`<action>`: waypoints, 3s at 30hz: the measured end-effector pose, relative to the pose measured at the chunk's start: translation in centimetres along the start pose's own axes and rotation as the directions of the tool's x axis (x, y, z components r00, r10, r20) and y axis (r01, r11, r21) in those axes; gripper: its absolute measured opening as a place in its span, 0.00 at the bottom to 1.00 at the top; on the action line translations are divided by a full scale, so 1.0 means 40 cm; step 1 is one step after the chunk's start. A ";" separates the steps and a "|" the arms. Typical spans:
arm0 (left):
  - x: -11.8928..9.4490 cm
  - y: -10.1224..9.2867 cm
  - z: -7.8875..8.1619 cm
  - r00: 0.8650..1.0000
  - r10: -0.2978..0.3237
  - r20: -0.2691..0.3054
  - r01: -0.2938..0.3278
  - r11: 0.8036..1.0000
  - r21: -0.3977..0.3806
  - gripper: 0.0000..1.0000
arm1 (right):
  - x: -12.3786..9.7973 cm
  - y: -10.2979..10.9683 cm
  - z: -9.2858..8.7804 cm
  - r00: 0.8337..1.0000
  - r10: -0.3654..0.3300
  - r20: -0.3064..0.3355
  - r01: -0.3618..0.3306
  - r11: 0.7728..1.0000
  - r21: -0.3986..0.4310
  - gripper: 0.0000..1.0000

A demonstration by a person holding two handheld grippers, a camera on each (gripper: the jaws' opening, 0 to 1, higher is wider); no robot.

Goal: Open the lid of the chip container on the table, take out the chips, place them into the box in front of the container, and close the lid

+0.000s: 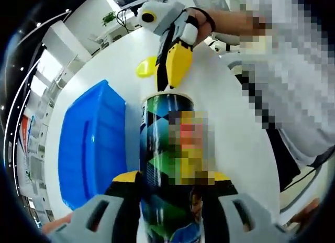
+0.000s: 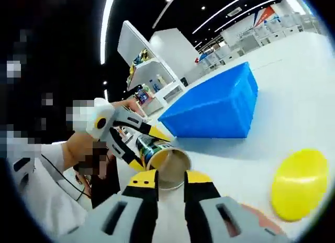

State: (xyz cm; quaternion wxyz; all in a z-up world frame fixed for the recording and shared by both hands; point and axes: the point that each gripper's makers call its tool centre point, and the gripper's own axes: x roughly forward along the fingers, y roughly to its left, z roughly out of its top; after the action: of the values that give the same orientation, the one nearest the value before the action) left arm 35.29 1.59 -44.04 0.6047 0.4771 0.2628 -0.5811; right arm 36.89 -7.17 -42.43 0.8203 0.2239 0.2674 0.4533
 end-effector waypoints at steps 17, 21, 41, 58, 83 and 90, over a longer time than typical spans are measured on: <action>0.007 0.009 -0.001 1.000 -0.008 0.001 0.008 1.000 0.009 0.46 | 0.048 0.017 -0.001 0.991 0.076 -0.112 -0.055 0.981 0.185 0.11; 0.014 0.011 0.004 1.000 -0.010 -0.020 0.010 1.000 0.023 0.46 | 0.055 0.032 -0.021 0.980 0.088 -0.179 -0.050 0.977 0.206 0.09; 0.012 0.020 -0.004 1.000 0.009 -0.016 -0.009 1.000 0.010 0.46 | 0.039 0.012 -0.013 0.992 -0.015 -0.127 0.054 0.949 0.312 0.00; 0.012 0.011 0.005 0.999 0.025 -0.027 -0.024 0.999 0.021 0.45 | 0.017 0.014 -0.009 0.957 -0.172 -0.234 0.201 0.973 0.110 0.00; 0.010 0.024 0.007 1.000 0.013 -0.002 -0.013 1.000 0.013 0.46 | -0.048 -0.005 -0.008 0.947 -0.219 -0.235 0.260 0.952 0.164 0.00; 0.005 0.033 0.000 0.999 0.026 -0.021 -0.026 0.999 0.019 0.46 | -0.068 -0.026 0.015 0.949 -0.216 -0.230 0.260 0.949 0.181 0.00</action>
State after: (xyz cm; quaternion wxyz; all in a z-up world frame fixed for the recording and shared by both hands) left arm 36.58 1.33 -43.87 0.6049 0.4921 0.2574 -0.5708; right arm 36.72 -10.10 -41.95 0.8087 0.2264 0.4226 0.3408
